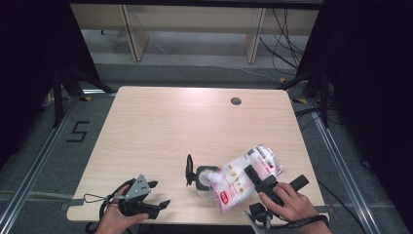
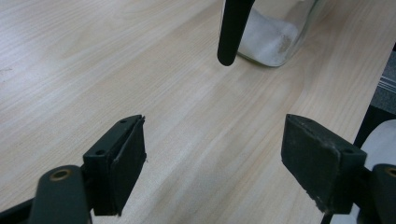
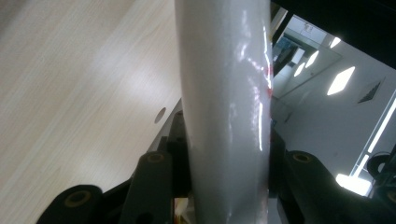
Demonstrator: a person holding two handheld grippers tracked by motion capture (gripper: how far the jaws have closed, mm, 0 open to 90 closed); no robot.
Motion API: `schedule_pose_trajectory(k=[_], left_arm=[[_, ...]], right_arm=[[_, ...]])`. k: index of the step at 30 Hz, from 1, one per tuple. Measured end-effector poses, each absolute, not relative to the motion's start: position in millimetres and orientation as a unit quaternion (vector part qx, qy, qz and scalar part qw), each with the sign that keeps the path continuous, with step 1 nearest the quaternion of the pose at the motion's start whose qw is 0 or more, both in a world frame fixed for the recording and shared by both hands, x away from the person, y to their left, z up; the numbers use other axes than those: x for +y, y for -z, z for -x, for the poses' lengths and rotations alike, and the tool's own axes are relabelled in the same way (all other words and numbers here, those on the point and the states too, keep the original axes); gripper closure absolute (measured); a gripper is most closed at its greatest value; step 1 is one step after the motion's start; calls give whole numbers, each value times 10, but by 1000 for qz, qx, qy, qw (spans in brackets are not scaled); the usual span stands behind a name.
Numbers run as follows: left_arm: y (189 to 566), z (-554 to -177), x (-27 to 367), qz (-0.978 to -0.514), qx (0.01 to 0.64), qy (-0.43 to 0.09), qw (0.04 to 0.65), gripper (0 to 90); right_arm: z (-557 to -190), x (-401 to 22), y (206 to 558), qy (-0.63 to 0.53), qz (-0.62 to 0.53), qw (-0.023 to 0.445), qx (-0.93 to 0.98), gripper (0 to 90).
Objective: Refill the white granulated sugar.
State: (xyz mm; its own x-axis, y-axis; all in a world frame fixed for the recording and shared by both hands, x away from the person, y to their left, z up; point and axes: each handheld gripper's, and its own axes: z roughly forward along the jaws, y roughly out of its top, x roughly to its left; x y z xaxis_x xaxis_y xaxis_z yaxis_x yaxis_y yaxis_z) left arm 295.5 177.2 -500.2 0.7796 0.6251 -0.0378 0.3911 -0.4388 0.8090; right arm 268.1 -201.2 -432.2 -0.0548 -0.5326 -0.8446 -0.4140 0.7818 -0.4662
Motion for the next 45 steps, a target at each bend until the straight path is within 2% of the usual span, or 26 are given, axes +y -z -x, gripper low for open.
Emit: schedule_pose_trajectory(k=[9,45], left_arm=[[5010,-2966,1804,-840,306,-135,427,215],[4986,-2960,1814,-842,305,-141,423,216]], right_arm=[[-2793,-1980,4305,51,330,599,728,671],[-2775,-2038,4366,28,316,608,728,672]])
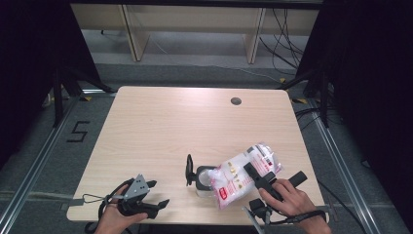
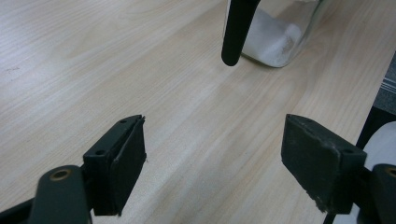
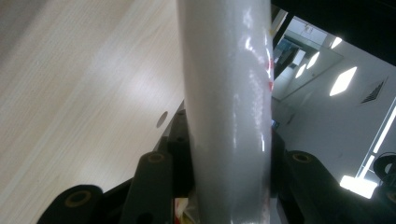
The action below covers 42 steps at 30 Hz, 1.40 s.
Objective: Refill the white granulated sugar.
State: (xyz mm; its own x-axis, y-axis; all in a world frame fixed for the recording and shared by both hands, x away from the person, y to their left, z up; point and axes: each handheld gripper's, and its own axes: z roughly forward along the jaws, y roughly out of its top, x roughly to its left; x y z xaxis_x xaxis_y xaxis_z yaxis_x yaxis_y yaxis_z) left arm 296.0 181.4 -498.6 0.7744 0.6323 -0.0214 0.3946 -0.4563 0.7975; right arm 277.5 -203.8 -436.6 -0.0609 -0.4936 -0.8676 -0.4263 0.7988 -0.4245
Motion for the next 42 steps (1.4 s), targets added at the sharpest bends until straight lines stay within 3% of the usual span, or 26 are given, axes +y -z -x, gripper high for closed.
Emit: schedule_pose_trajectory(k=[42], left_arm=[[4987,-2959,1809,-841,304,-137,426,216]], right_arm=[[-2803,-2043,4386,20,309,605,733,679]])
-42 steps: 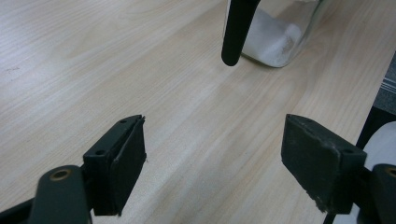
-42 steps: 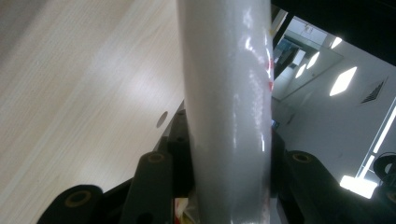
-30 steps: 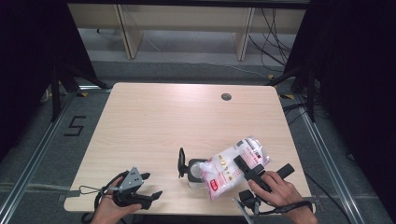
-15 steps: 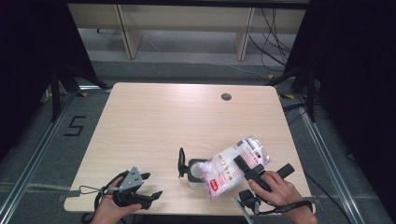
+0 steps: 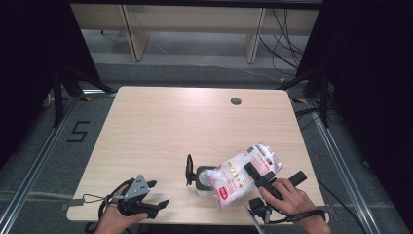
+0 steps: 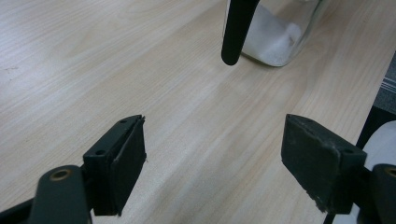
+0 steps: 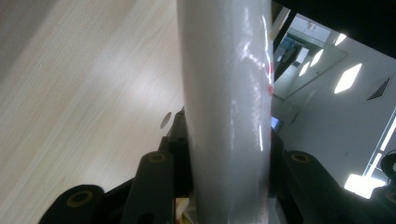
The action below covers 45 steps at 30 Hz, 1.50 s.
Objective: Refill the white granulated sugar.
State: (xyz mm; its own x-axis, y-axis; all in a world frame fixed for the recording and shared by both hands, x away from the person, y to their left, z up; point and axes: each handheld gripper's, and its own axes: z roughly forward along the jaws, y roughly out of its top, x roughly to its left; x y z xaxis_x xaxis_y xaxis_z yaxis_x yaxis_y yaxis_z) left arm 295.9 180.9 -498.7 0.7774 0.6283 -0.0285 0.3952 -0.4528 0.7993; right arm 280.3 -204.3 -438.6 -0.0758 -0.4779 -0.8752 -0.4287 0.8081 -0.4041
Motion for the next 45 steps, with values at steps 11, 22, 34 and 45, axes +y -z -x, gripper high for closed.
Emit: schedule_pose_trajectory(k=[11,22,34,45], left_arm=[[4987,-2959,1813,-841,305,-141,423,216],[4986,-2959,1814,-842,305,-140,423,216],[4984,-2955,1811,-840,304,-137,428,215],[4983,-2961,1818,-842,302,-140,423,215]], right_arm=[[-2803,-2045,4376,23,310,605,733,680],[-2768,-2035,4330,34,315,612,725,683],[-2803,-2085,4382,10,299,608,735,685],[-2827,-2076,4365,8,316,604,731,686]])
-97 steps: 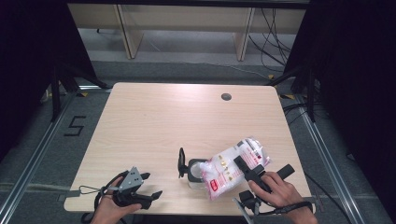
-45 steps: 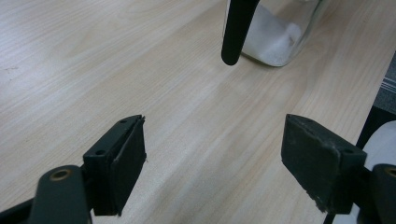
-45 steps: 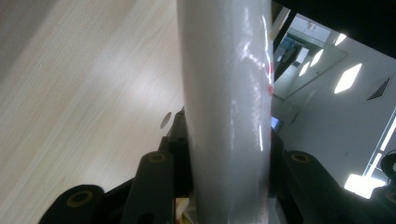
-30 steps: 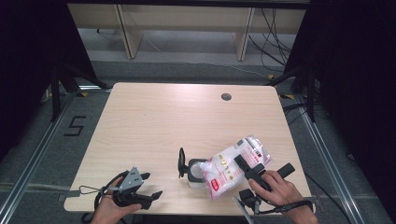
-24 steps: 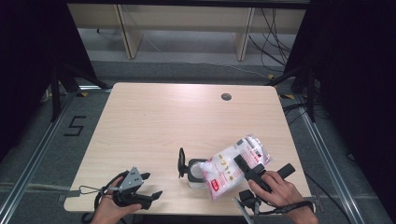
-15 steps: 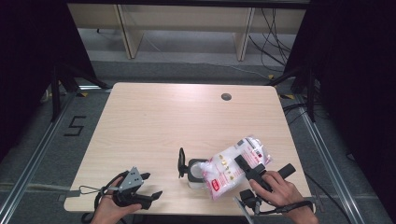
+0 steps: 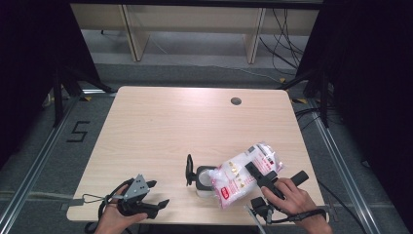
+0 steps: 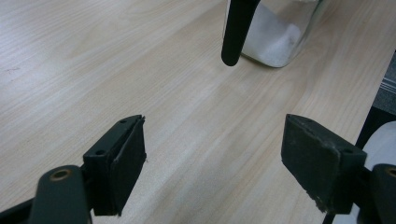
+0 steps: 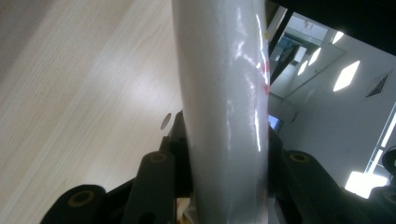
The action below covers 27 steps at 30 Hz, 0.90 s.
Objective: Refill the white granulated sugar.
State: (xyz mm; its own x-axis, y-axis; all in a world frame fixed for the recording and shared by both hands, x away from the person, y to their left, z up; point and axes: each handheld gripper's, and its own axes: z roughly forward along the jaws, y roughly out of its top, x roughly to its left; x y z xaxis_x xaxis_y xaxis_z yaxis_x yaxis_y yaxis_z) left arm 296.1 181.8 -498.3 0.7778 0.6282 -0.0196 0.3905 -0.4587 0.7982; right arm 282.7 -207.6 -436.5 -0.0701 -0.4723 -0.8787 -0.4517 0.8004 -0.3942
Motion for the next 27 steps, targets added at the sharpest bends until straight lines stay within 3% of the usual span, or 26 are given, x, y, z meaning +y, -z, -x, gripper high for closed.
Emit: schedule_pose_trajectory(k=[27], left_arm=[[4981,-2956,1816,-841,303,-140,427,215]], right_arm=[[-2809,-2101,4380,3,297,607,737,687]])
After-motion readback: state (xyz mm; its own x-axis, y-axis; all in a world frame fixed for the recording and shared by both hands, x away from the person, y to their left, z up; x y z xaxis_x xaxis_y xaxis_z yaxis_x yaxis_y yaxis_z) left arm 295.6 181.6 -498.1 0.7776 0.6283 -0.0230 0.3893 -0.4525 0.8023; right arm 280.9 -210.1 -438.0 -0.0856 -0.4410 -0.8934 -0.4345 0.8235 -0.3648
